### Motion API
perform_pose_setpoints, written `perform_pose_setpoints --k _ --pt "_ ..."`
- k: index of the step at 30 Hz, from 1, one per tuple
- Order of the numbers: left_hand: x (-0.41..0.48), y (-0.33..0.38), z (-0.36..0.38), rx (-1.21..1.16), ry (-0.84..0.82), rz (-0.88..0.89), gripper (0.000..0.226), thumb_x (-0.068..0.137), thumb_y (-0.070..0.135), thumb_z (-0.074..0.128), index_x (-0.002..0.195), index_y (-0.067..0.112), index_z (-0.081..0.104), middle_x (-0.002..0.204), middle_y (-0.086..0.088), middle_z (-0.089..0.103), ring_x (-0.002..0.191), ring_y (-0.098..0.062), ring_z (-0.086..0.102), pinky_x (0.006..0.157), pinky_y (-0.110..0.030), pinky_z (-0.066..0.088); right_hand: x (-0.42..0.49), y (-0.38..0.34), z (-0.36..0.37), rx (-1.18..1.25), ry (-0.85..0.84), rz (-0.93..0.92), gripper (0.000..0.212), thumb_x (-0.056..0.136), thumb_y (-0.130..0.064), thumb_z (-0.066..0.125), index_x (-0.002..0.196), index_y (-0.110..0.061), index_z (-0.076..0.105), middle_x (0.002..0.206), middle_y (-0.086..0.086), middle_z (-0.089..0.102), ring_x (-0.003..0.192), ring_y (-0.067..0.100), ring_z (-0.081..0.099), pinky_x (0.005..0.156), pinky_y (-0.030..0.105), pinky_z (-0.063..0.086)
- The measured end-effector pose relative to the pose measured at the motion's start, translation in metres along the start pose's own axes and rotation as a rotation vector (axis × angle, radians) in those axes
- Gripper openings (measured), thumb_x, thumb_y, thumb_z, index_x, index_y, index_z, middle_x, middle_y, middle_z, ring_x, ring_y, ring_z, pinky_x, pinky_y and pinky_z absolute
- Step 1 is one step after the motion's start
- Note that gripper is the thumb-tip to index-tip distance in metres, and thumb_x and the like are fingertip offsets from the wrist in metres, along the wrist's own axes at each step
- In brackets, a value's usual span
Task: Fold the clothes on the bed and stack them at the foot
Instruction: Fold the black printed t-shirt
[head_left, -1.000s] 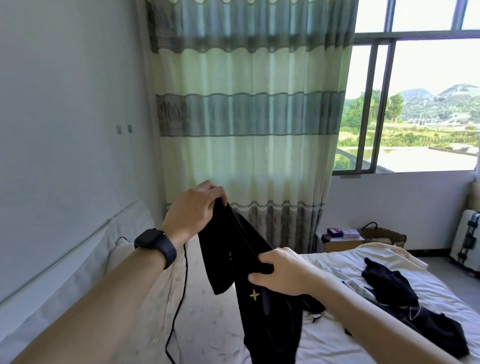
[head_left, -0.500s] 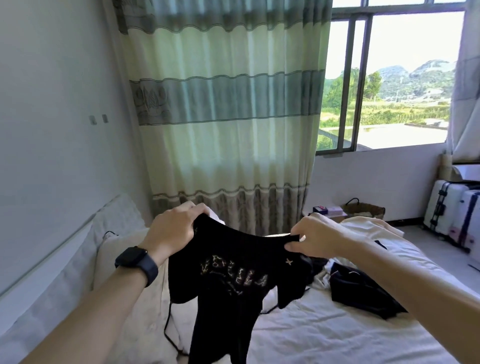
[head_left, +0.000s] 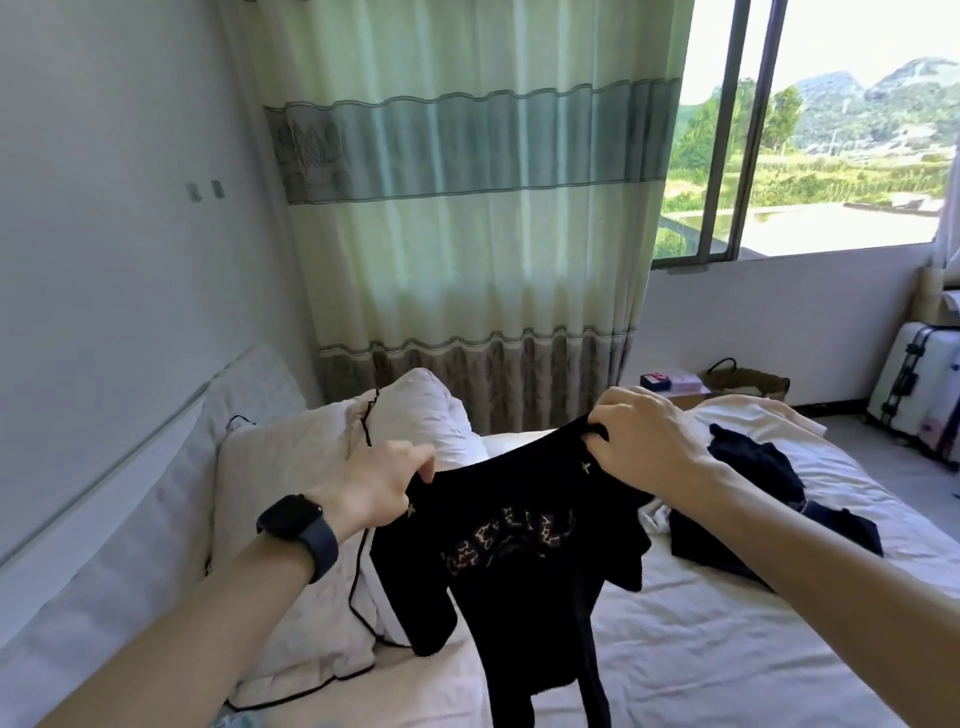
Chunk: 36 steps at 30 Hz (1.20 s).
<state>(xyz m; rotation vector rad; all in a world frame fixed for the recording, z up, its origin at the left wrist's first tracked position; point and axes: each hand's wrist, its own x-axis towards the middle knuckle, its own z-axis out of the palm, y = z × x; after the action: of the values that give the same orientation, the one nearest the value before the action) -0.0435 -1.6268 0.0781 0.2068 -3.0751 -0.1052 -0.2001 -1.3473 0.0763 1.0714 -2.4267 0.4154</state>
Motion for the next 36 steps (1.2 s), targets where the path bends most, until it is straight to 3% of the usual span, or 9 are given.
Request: perform_pose_setpoints --k 3,8,14,18,22,25,29,33,36 --pt "-0.004 0.005 0.007 -0.11 -0.183 -0.076 0.048 0.082 -0.007 0.046 0.11 0.029 0.059 0.108 0.008 0.058 0.101 -0.018 0.062 0.098 -0.036 0.044 0.002 -0.007 0.009 0.018 0.026 0.007 0.024 0.094 -0.031 0.058 0.099 -0.025 0.08 0.115 -0.012 0.068 0.105 0.018 0.058 0.093 0.027 0.046" --pt "-0.009 0.009 0.016 -0.345 -0.356 -0.062 0.056 0.08 -0.007 0.036 0.104 0.033 0.066 0.109 0.006 0.066 0.064 -0.01 0.058 0.05 -0.021 0.047 0.001 -0.01 0.022 0.08 0.027 0.043 0.02 0.09 -0.026 0.062 0.095 -0.024 0.081 0.112 -0.012 0.07 0.101 0.018 0.058 0.09 0.029 0.048" --pt "-0.011 0.005 0.053 -0.203 -0.531 -0.191 0.046 0.081 -0.001 0.033 0.103 0.017 0.07 0.086 -0.009 0.073 0.065 -0.021 0.075 0.051 -0.028 0.055 -0.023 -0.025 0.035 0.122 0.029 -0.001 0.012 0.083 -0.014 0.072 0.089 -0.016 0.083 0.1 -0.004 0.075 0.093 0.027 0.063 0.081 0.038 0.055" --pt "-0.017 -0.015 0.077 -0.029 -0.3 -0.233 0.014 0.07 0.033 0.051 0.072 0.024 0.061 0.081 0.002 0.066 0.08 -0.024 0.064 0.062 -0.034 0.048 -0.043 -0.03 0.043 0.168 0.032 -0.023 0.015 0.081 -0.001 0.071 0.088 -0.009 0.082 0.098 0.002 0.075 0.094 0.028 0.066 0.082 0.038 0.056" --pt "-0.024 -0.029 0.103 -0.339 0.193 -0.341 0.043 0.078 0.069 0.061 0.099 0.032 0.071 0.101 0.015 0.064 0.092 -0.014 0.063 0.073 -0.032 0.049 -0.056 -0.029 0.044 0.228 0.191 -0.102 0.017 0.074 0.007 0.078 0.086 -0.006 0.081 0.093 0.004 0.074 0.084 0.028 0.068 0.079 0.029 0.055" --pt "-0.025 -0.015 0.111 -0.553 0.497 -0.309 0.046 0.078 0.052 0.078 0.115 0.026 0.067 0.112 0.013 0.058 0.101 -0.01 0.059 0.08 -0.026 0.044 -0.061 -0.026 0.052 0.286 0.054 -0.054 0.019 0.082 -0.008 0.08 0.102 -0.007 0.08 0.108 0.002 0.07 0.096 0.026 0.066 0.088 0.026 0.049" --pt "-0.024 -0.002 0.114 -0.459 0.514 -0.226 0.035 0.083 0.024 0.078 0.113 0.016 0.063 0.113 0.0 0.058 0.102 -0.023 0.061 0.084 -0.035 0.049 -0.061 -0.021 0.058 0.403 -0.062 0.061 0.022 0.087 -0.022 0.079 0.108 -0.015 0.08 0.108 -0.013 0.065 0.097 0.011 0.063 0.085 0.004 0.036" --pt "-0.023 -0.018 0.092 -0.446 0.568 -0.112 0.024 0.082 -0.005 0.069 0.098 0.014 0.068 0.1 -0.003 0.062 0.094 -0.022 0.061 0.078 -0.017 0.036 -0.056 -0.016 0.055 0.432 0.014 0.117 0.014 0.082 -0.014 0.083 0.096 -0.019 0.083 0.094 -0.016 0.067 0.084 0.007 0.064 0.079 0.0 0.039" --pt "-0.025 -0.025 0.077 -0.267 0.48 0.026 0.036 0.08 -0.008 0.064 0.098 0.023 0.067 0.096 0.004 0.057 0.082 -0.019 0.061 0.07 -0.026 0.045 -0.054 -0.013 0.058 0.469 0.012 0.21 0.016 0.08 -0.015 0.086 0.093 -0.024 0.083 0.091 -0.012 0.068 0.084 0.009 0.065 0.078 0.001 0.039"
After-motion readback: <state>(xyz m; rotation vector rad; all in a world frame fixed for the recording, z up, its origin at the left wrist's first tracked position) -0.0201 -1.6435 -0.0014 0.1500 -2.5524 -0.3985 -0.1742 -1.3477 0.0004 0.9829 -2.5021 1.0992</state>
